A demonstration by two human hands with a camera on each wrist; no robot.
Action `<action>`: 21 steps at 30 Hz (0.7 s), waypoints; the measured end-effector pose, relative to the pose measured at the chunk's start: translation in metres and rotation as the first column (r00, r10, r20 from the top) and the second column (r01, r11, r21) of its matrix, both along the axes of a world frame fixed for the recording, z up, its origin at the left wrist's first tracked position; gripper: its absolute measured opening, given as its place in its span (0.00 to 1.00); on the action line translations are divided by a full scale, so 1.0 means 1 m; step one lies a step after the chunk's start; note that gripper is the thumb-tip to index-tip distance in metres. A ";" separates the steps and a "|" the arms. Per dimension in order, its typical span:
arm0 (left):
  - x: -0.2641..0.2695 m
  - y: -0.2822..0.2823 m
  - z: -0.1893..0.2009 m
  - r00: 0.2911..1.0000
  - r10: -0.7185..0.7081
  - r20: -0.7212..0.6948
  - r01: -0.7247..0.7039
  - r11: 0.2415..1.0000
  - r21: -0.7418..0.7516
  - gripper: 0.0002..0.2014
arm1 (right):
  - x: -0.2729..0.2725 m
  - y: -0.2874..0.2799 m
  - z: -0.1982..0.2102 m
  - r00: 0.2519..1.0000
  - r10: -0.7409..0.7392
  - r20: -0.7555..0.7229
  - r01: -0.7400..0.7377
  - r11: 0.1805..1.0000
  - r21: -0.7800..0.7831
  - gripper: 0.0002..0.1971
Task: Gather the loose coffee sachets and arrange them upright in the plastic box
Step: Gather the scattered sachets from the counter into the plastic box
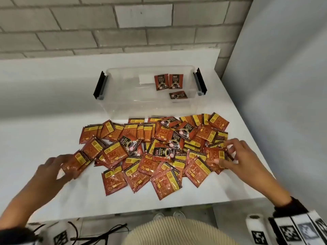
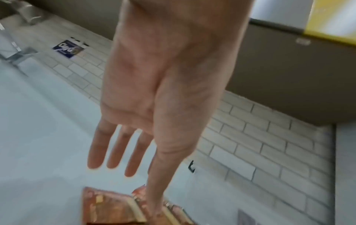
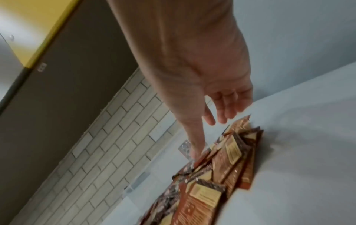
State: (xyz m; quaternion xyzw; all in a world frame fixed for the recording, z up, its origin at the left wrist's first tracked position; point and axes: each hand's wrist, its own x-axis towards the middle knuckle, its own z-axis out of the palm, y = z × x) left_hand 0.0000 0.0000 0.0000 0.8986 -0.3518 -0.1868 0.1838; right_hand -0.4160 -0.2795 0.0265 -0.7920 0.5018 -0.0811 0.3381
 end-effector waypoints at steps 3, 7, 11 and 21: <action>0.001 -0.013 -0.006 0.998 0.068 0.003 -0.067 0.982 0.179 0.38 | 0.003 -0.004 -0.012 0.984 0.020 -0.178 -0.039 0.993 -0.107 0.37; -0.004 -0.019 -0.016 0.991 0.131 0.019 -0.132 0.967 0.219 0.44 | 0.003 -0.003 -0.026 0.967 0.061 -0.249 -0.117 0.970 -0.214 0.34; -0.002 -0.017 -0.011 0.980 0.199 0.013 -0.199 0.966 0.164 0.42 | 0.005 -0.002 -0.028 0.986 0.023 -0.166 -0.064 0.967 -0.247 0.32; 0.002 -0.019 -0.005 0.970 0.231 -0.078 -0.228 0.973 0.043 0.25 | 0.006 -0.018 -0.024 0.979 -0.096 -0.180 0.078 0.992 -0.103 0.31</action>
